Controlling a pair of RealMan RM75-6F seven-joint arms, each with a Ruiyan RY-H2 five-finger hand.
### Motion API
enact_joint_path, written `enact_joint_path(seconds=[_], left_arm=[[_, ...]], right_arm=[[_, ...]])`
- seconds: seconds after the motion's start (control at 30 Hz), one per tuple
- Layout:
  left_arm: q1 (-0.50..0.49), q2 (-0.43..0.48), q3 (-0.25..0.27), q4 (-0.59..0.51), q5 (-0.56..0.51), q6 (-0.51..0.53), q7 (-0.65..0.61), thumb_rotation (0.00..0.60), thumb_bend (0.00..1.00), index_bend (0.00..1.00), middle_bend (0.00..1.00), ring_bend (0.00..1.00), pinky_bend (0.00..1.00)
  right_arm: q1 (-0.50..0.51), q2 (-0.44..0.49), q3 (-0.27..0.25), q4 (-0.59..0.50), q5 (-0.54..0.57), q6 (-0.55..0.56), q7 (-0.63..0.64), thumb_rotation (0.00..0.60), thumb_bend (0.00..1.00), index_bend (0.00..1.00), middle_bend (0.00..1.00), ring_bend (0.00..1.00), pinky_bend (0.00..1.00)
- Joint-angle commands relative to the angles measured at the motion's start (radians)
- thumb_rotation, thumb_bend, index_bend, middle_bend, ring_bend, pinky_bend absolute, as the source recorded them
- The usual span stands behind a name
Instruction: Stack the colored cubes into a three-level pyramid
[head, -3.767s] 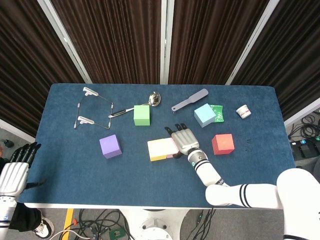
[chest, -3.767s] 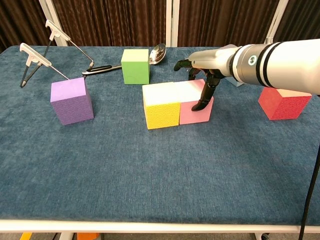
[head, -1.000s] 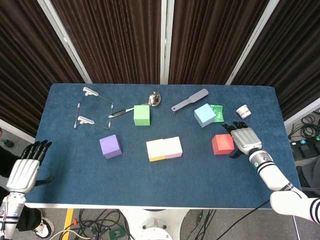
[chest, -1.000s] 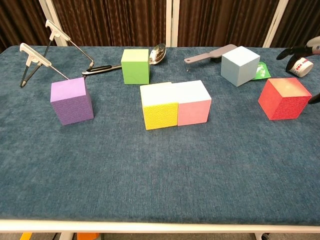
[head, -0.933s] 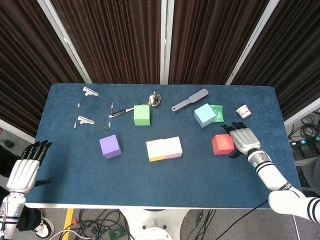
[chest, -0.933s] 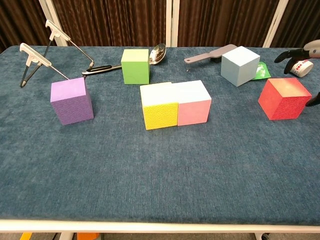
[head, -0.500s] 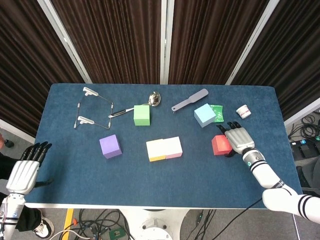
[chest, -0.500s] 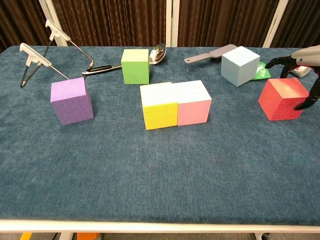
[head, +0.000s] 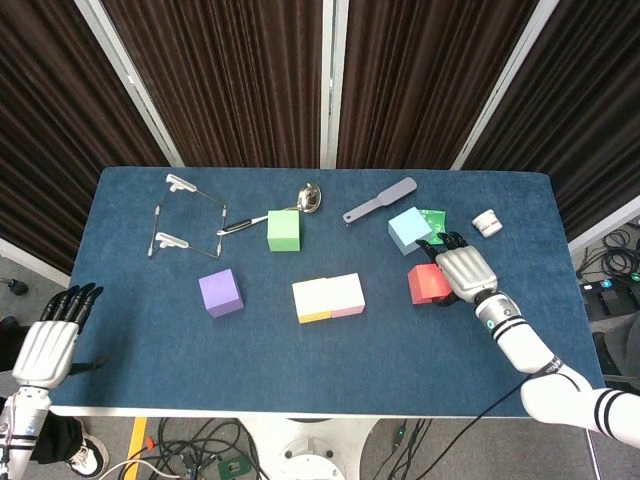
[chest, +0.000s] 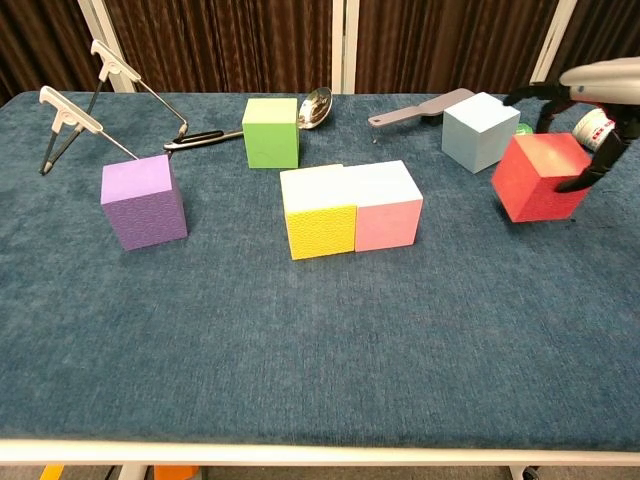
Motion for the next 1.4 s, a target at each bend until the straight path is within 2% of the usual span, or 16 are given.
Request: enact_joint_path(seconds=[0.03, 0.23, 0.63, 1.4], left_arm=[[0.002, 0.000, 0.001, -0.001, 0.000, 0.003, 0.000, 0.600, 0.00, 0.03, 0.05, 0.00, 0.10], [0.010, 0.004, 0.002, 0.001, -0.006, 0.010, -0.002, 0.600, 0.00, 0.03, 0.05, 0.00, 0.10], [0.012, 0.006, 0.002, 0.018, -0.006, 0.010, -0.025, 0.600, 0.00, 0.03, 0.05, 0.00, 0.10], [0.014, 0.002, 0.003, 0.029, -0.006, 0.011, -0.032, 0.600, 0.00, 0.03, 0.05, 0.00, 0.10]], right_arm=[[0.028, -0.008, 0.013, -0.001, -0.006, -0.034, -0.010, 0.600, 0.11, 0.00, 0.45, 0.00, 0.00], [0.080, -0.070, 0.031, 0.038, 0.022, -0.095, -0.029, 0.600, 0.11, 0.00, 0.45, 0.00, 0.00], [0.135, -0.150, 0.059, 0.077, 0.061, -0.129, -0.026, 0.600, 0.11, 0.00, 0.45, 0.00, 0.00], [0.164, -0.176, 0.046, 0.088, 0.073, -0.142, -0.023, 0.600, 0.11, 0.00, 0.45, 0.00, 0.00]])
